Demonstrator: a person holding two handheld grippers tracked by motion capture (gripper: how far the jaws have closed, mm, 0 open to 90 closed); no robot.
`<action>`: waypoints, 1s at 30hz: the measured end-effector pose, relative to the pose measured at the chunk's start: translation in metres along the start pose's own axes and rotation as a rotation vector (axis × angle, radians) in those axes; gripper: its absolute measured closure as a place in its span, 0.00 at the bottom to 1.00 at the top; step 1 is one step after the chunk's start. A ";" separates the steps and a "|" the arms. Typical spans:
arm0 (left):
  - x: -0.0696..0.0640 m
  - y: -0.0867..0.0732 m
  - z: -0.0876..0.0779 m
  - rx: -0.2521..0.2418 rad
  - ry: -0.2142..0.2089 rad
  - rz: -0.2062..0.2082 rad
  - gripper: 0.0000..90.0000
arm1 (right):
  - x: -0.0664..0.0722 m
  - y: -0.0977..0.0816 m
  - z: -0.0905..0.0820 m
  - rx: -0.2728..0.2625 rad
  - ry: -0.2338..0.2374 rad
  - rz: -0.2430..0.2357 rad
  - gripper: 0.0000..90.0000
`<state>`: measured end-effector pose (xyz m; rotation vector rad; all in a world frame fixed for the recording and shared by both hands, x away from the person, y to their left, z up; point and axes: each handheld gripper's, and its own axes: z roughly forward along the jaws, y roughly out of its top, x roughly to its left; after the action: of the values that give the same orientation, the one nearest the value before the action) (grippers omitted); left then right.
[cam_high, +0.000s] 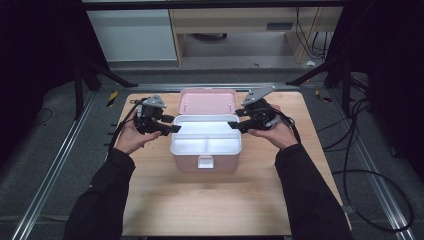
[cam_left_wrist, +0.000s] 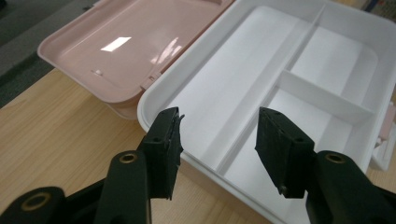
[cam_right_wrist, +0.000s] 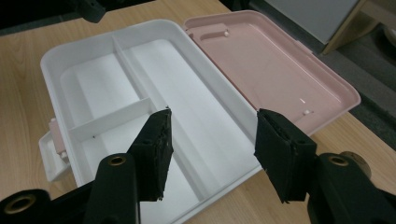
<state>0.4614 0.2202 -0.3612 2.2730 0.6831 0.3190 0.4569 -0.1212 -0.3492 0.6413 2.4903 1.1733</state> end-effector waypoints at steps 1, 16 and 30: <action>0.001 0.001 0.002 0.014 -0.007 0.017 0.55 | 0.000 0.000 0.000 0.000 0.000 0.000 0.52; 0.007 0.014 0.027 0.160 -0.129 0.159 0.65 | -0.011 0.008 0.023 0.171 0.138 -0.146 0.64; 0.007 0.013 0.051 0.315 -0.208 0.238 0.80 | -0.010 0.000 0.051 0.380 0.180 -0.202 0.82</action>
<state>0.4927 0.1870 -0.3874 2.6490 0.3756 0.0859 0.4886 -0.0935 -0.3801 0.3716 2.8820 0.7183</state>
